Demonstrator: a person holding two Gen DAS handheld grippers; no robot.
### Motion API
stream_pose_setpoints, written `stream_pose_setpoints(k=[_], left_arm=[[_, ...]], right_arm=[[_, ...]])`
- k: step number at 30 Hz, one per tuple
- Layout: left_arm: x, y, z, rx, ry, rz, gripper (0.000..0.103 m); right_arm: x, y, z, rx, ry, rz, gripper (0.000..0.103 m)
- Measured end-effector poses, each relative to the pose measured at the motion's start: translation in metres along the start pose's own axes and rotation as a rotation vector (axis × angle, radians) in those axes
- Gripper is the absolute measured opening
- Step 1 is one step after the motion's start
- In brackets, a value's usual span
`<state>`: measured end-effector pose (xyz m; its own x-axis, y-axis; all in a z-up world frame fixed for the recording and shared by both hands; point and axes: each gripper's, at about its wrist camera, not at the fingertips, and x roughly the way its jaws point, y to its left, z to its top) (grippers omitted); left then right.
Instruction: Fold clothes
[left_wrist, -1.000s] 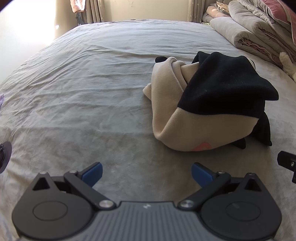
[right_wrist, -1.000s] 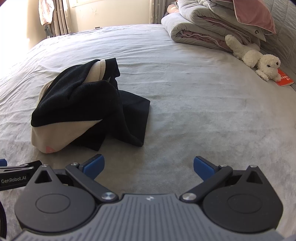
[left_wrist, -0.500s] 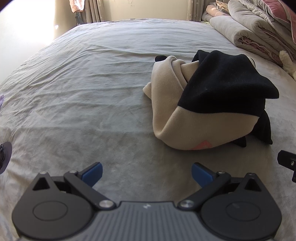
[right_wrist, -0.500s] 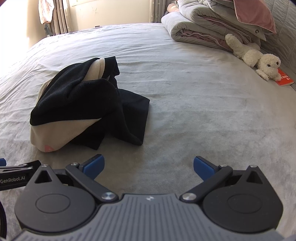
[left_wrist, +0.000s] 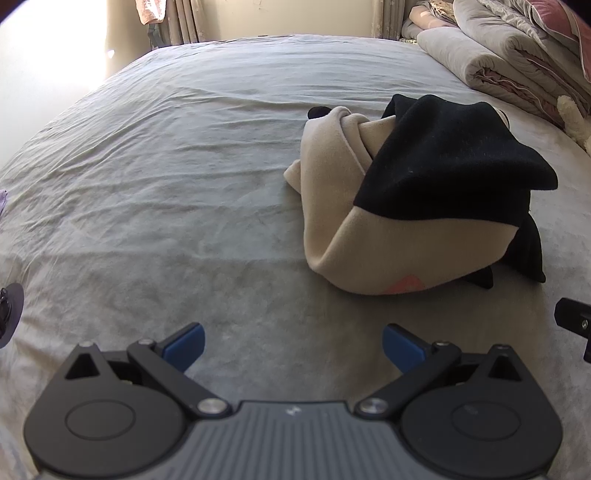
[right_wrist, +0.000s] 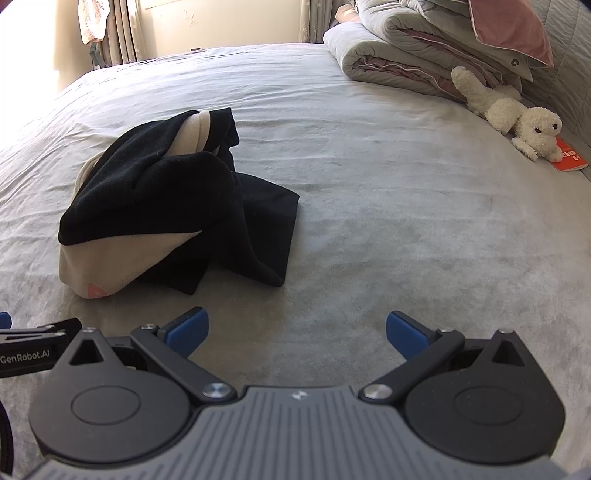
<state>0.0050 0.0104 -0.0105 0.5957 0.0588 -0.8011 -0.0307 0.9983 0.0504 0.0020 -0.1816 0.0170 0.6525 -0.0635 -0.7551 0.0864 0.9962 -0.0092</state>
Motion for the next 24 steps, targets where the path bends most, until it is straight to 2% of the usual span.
stream_pose_setpoints(k=[17, 24], left_arm=[[0.002, 0.005, 0.01, -0.007, 0.005, -0.001, 0.102], [0.002, -0.001, 0.029, 0.031, -0.043, -0.03, 0.102]], right_arm=[[0.0, -0.004, 0.005, 0.019, -0.001, 0.019, 0.103], [0.0, -0.01, 0.019, 0.024, -0.063, 0.04, 0.103]])
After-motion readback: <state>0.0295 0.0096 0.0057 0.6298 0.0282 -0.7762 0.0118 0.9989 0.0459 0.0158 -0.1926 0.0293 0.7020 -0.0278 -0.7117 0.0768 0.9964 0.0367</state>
